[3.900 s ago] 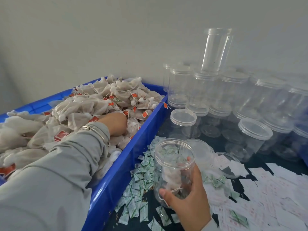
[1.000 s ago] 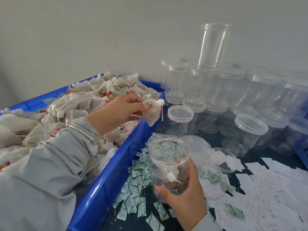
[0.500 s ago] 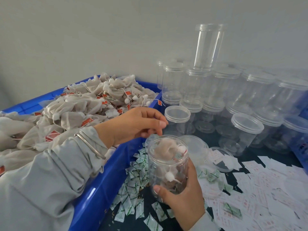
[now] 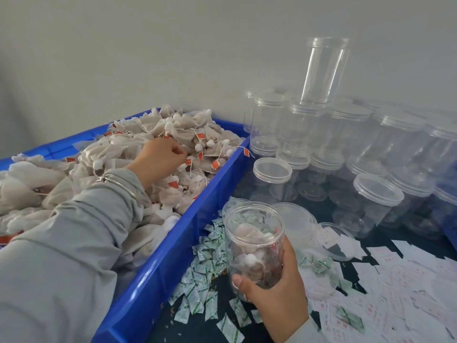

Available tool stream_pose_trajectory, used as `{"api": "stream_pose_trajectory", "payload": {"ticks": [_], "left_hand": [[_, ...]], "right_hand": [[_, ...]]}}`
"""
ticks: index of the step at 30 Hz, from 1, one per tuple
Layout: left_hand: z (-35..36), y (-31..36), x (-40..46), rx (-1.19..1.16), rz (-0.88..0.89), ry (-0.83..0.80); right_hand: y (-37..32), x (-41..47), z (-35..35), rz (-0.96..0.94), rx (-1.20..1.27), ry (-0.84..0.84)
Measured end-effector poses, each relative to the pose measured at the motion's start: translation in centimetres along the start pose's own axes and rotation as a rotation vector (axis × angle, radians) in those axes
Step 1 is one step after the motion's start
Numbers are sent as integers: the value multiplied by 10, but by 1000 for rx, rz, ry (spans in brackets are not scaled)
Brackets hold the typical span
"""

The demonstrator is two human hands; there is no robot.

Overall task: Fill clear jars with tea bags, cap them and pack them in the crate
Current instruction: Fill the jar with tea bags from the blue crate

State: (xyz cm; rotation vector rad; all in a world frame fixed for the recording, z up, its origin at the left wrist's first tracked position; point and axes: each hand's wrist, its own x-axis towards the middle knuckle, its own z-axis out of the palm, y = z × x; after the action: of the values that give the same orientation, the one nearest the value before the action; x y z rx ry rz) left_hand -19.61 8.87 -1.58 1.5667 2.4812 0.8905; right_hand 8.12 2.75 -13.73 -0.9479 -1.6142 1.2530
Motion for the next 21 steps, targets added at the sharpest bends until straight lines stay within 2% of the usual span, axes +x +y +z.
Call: {"api": "stream_pose_trajectory", "payload": {"ticks": [4,7,16,21], "left_hand": [[13,-2,-3,436,10,-409],[17,3,-5,543,-11,-524],[17,4,-5,517,-28,-454],[7,1,-1,401,-21,-272]], "right_hand": [[-2,-1,-1,-3,11,-9],[-1,-1,-2,-5,5,-6],[-6,-1,-2,-4,-30,-8],[-3,-1,-1,-10,-42,6]]}}
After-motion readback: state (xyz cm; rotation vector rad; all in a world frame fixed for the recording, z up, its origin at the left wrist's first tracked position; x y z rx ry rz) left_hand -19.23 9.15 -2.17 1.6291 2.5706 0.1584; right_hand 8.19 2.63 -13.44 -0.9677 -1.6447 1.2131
